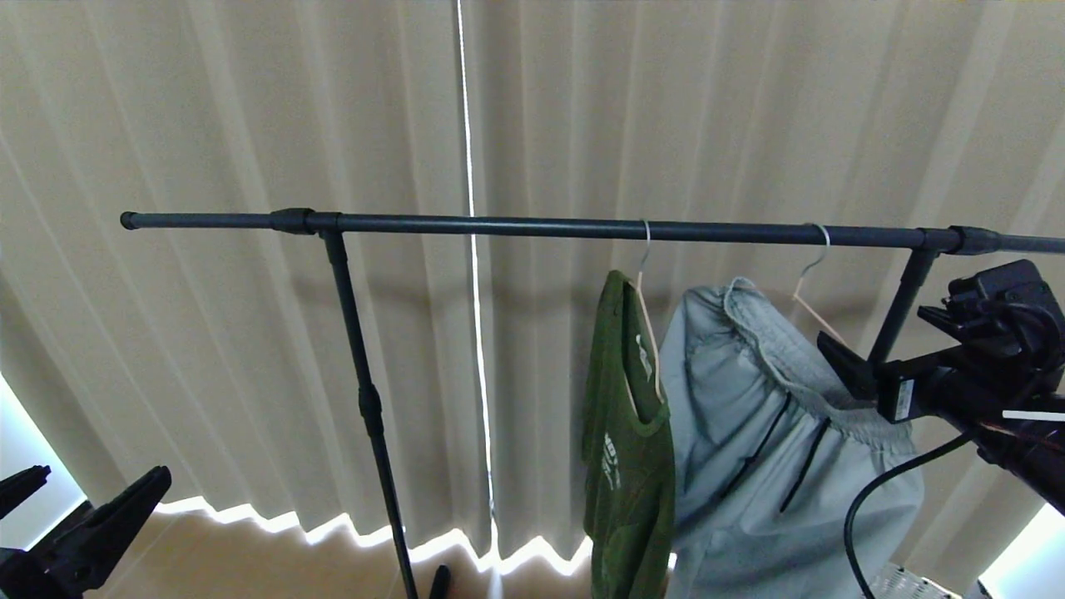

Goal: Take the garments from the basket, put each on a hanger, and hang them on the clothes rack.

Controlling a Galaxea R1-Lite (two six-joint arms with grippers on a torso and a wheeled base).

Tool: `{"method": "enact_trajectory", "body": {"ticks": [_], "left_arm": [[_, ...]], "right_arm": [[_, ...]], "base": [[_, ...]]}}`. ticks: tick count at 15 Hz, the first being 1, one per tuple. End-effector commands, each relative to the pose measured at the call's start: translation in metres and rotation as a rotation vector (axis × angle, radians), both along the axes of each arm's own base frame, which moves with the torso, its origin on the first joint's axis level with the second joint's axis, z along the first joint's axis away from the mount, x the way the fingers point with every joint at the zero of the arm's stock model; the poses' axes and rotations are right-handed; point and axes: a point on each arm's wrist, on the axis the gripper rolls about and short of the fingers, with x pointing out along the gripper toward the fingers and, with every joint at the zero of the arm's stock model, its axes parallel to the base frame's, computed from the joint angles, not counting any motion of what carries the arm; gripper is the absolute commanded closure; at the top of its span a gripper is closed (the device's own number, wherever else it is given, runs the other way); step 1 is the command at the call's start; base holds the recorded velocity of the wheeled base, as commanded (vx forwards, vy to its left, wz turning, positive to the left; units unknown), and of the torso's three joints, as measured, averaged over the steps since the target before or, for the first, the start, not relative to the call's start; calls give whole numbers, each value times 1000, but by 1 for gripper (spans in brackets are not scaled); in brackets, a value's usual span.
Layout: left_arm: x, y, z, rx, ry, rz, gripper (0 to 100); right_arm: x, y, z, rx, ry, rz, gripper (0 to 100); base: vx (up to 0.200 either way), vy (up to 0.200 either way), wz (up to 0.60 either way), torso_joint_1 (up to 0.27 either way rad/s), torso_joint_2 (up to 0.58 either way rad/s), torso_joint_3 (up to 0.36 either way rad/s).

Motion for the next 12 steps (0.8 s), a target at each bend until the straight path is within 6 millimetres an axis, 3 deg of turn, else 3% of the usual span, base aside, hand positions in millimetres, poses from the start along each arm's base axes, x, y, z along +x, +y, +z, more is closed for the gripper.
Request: {"method": "enact_trajectory", "body": {"ticks": [1, 8, 10, 12], "left_arm": [[0, 0, 0, 0, 1, 1, 0], [-7, 2, 4, -11, -47, 0, 0], [-20, 4, 7, -28, -118, 1, 0], [-35, 8, -4, -37, -155, 11, 0]], "right_arm": [[-6, 1, -6, 3, -1, 8, 0], [-23, -1, -6, 70, -142, 13, 0], [-40, -4, 2, 81, -231, 18, 0], [-64, -8, 7, 84, -277, 21, 0]], "base": [[0, 0, 0, 0, 0, 0], [0, 0, 0, 0, 0, 0], [0, 0, 0, 0, 0, 0], [0, 0, 0, 0, 0, 0]]}}
